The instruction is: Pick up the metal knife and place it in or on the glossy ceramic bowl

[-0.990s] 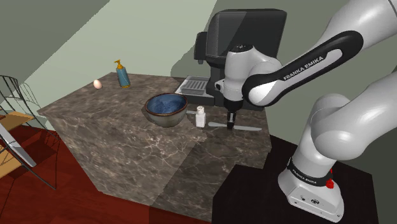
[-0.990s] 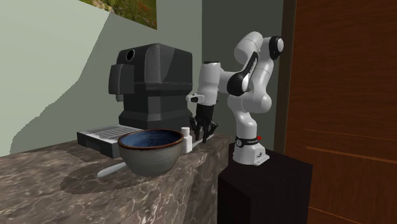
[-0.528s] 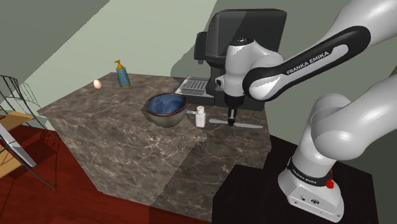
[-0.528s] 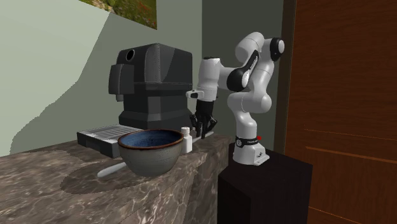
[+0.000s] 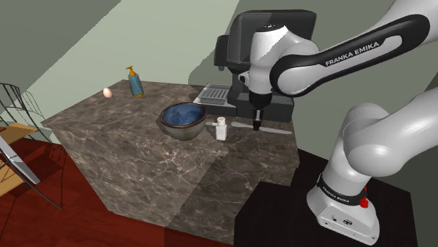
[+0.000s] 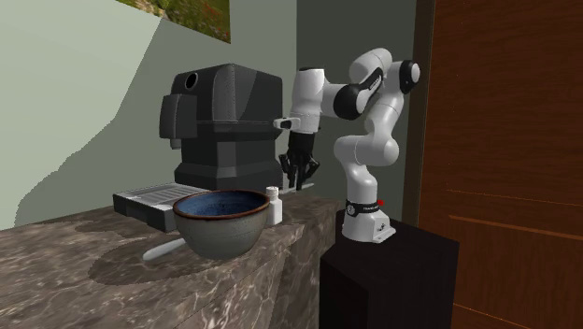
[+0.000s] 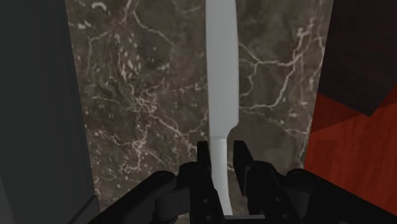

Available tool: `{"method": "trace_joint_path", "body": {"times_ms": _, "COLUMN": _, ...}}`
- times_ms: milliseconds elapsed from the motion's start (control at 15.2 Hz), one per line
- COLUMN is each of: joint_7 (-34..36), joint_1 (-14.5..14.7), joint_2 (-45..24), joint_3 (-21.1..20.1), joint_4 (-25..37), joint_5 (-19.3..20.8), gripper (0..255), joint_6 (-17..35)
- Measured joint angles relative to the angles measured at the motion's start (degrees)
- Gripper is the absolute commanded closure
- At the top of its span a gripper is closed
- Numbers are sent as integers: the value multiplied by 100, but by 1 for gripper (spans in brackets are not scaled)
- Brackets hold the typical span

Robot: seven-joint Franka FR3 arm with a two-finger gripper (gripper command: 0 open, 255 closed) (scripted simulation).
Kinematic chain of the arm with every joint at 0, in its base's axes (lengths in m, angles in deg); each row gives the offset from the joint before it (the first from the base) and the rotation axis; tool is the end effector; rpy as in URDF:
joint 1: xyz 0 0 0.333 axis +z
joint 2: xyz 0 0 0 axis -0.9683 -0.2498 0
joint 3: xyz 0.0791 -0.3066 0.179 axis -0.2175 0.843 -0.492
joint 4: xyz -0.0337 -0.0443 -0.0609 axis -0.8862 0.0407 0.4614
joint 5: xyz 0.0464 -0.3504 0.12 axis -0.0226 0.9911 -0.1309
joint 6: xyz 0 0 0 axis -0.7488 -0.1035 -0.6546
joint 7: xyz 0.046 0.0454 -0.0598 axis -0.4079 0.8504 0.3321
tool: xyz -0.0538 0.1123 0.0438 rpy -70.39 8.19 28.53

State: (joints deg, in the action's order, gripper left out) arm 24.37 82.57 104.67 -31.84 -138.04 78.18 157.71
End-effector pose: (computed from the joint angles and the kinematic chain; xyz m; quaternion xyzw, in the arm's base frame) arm 0.2578 0.0206 0.4193 0.9747 0.2119 0.0189 0.0686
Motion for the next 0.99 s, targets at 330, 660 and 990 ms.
{"method": "trace_joint_path", "body": {"times_ms": 330, "joint_7": -65, "joint_1": 15, "joint_2": 138, "joint_3": 2, "joint_4": 310, "joint_5": -37, "gripper": 255, "joint_6": -445}}
{"method": "trace_joint_path", "body": {"times_ms": 660, "joint_7": -103, "joint_1": 40, "joint_2": 252, "joint_3": -20, "joint_4": 640, "joint_5": -84, "gripper": 255, "joint_6": -889}}
{"method": "trace_joint_path", "body": {"times_ms": 990, "joint_7": -170, "joint_1": 38, "joint_2": 296, "joint_3": -14, "joint_4": 1007, "joint_5": -100, "gripper": 255, "joint_6": -1295}}
